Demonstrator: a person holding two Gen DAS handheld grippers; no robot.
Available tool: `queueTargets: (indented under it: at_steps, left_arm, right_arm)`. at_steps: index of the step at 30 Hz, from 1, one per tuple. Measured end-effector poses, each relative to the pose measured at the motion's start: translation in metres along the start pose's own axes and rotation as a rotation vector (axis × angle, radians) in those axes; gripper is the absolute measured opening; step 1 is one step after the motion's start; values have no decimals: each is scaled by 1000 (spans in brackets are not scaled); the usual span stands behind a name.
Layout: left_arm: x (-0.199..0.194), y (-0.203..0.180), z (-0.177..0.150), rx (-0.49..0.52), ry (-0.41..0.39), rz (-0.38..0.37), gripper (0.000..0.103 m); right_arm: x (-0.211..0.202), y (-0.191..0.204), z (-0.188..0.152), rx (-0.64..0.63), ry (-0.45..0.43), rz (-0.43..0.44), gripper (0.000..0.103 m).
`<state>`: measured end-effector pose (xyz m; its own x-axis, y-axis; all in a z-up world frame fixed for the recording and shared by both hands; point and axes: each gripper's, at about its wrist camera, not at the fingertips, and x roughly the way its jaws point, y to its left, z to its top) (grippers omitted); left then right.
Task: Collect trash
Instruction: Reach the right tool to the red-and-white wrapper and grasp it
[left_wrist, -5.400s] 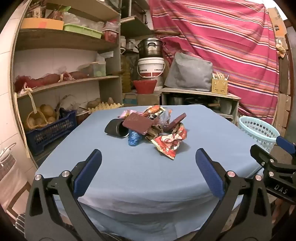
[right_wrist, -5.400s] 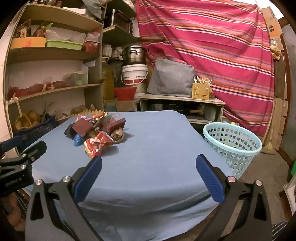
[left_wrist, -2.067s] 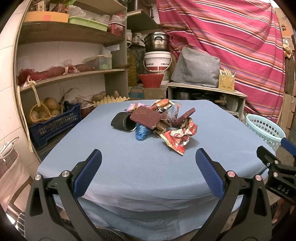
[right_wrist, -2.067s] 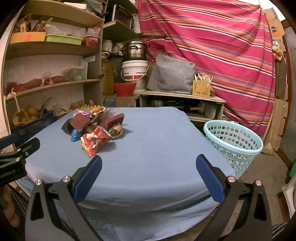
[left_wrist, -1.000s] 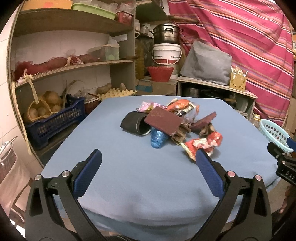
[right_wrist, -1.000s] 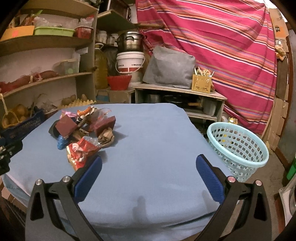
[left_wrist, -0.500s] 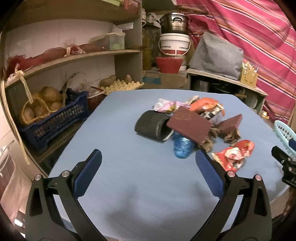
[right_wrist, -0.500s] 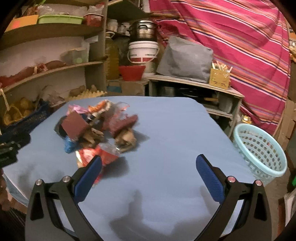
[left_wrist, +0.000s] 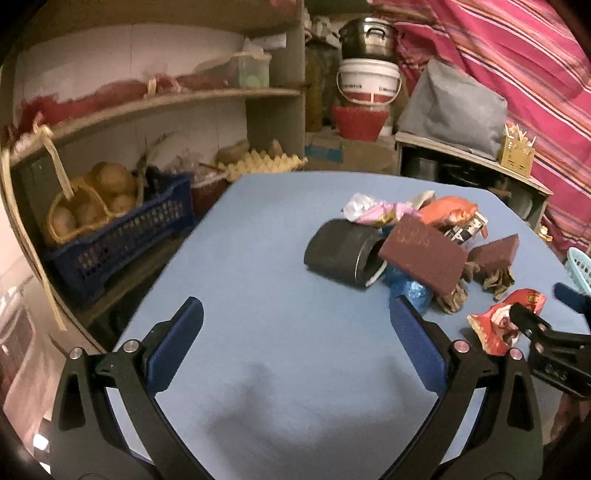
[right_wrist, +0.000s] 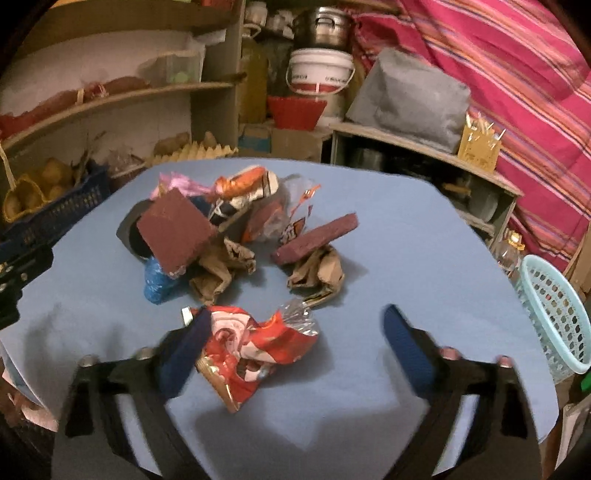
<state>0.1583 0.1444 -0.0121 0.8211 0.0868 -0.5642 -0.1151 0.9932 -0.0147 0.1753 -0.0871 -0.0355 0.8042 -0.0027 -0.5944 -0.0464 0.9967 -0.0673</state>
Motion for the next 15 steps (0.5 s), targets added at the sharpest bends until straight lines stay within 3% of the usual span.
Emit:
queueTargets:
  at_steps: [4,8,15]
  left_arm:
    - [2,-1,-1,-1,-6,6,98]
    - [3,-9,-2,6,-5,-18,98]
    - [7,-22,1,9,-8,-19,98]
  right_arm:
    - [10,-1,-2,23,53,46,67]
    - [10,-1,0,17,66,99,45]
    - [10,-7,1,26,52,161,31]
